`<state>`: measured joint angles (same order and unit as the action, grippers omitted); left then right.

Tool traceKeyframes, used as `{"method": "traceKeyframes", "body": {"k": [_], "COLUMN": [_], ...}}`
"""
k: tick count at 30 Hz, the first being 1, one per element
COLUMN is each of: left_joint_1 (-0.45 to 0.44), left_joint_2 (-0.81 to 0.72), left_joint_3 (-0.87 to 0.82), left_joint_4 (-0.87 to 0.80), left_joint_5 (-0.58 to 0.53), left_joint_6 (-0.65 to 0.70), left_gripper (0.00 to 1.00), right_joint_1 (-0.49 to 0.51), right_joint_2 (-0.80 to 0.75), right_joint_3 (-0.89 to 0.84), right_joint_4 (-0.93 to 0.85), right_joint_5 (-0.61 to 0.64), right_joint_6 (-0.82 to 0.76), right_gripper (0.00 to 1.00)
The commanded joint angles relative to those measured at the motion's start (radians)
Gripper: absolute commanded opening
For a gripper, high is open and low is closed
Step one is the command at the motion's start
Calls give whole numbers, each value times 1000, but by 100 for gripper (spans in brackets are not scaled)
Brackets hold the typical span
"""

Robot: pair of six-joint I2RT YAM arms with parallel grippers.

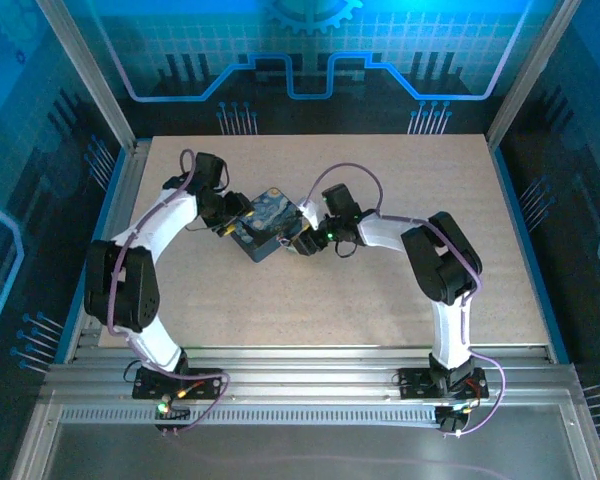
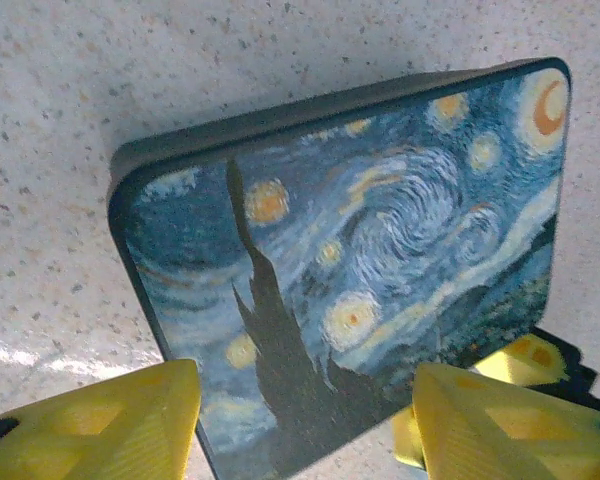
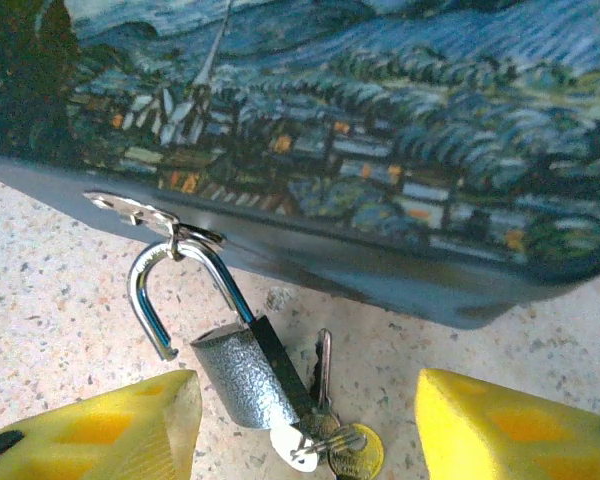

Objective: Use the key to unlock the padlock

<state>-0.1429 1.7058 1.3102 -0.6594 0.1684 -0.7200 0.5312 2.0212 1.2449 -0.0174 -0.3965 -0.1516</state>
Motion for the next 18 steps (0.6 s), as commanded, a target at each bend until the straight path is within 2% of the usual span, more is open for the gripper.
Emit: {"method": "traceKeyframes", "body": {"k": [1, 9, 18], "left_joint_1": [10, 15, 54], "left_joint_2": [39, 101, 100], "left_joint_3": [48, 76, 77], "left_joint_4": [-31, -22, -16], "left_joint_5": [-33, -8, 14], "left_joint_6": [89, 134, 132], "left_gripper": [59, 59, 58], "right_joint_1": [-6, -16, -33], "right_joint_2": [40, 183, 201], "right_joint_3": [76, 284, 318], "right_joint_4": [-97, -369, -477], "right_joint_5": [-154, -245, -347], "right_joint_6": [-74, -168, -270], "right_gripper": [59, 57, 51]}}
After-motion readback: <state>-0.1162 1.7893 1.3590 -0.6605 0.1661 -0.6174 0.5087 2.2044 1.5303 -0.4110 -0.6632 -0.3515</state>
